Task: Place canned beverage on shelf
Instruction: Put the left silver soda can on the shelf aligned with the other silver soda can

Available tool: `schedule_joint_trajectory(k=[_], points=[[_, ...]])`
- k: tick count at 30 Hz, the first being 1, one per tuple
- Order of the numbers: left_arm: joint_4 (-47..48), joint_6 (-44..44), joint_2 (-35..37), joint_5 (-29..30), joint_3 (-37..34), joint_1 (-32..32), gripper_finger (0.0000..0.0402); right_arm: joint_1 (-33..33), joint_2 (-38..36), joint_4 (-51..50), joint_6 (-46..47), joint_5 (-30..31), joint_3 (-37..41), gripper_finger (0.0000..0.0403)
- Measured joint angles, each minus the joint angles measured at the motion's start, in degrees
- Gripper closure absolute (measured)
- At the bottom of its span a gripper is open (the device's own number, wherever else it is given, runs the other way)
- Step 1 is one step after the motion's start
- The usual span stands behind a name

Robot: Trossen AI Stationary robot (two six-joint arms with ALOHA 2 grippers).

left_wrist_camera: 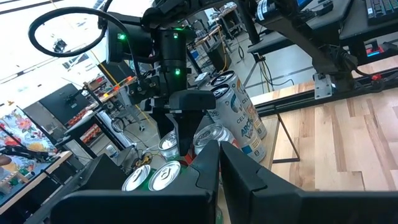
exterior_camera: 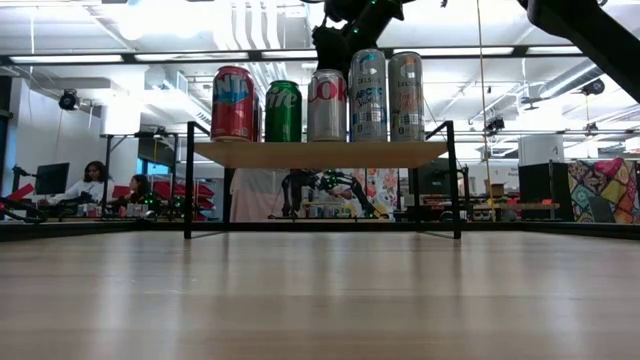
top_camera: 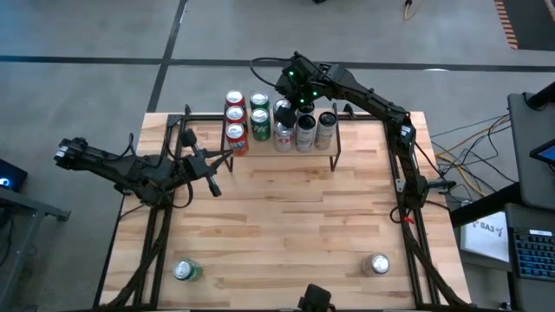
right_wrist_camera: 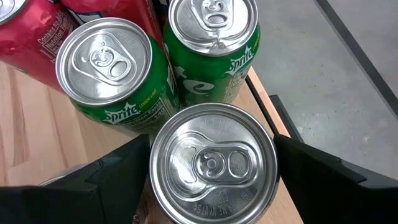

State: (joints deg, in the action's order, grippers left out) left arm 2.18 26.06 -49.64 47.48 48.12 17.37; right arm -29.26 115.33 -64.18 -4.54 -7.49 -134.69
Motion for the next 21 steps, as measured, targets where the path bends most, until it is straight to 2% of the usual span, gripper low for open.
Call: schedule_joint_trajectory(k=[13, 21], points=[[0.06, 0.0, -0.01, 0.0, 0.0, 0.0, 0.0402, 0.0, 0.01, 0.02, -0.37, -0.19, 0.01, 0.008], [0.21, 0.01, -0.01, 0.0, 0.0, 0.0, 0.0402, 0.0, 0.02, 0.12, -7.71, -0.66, 0.2, 0.008]])
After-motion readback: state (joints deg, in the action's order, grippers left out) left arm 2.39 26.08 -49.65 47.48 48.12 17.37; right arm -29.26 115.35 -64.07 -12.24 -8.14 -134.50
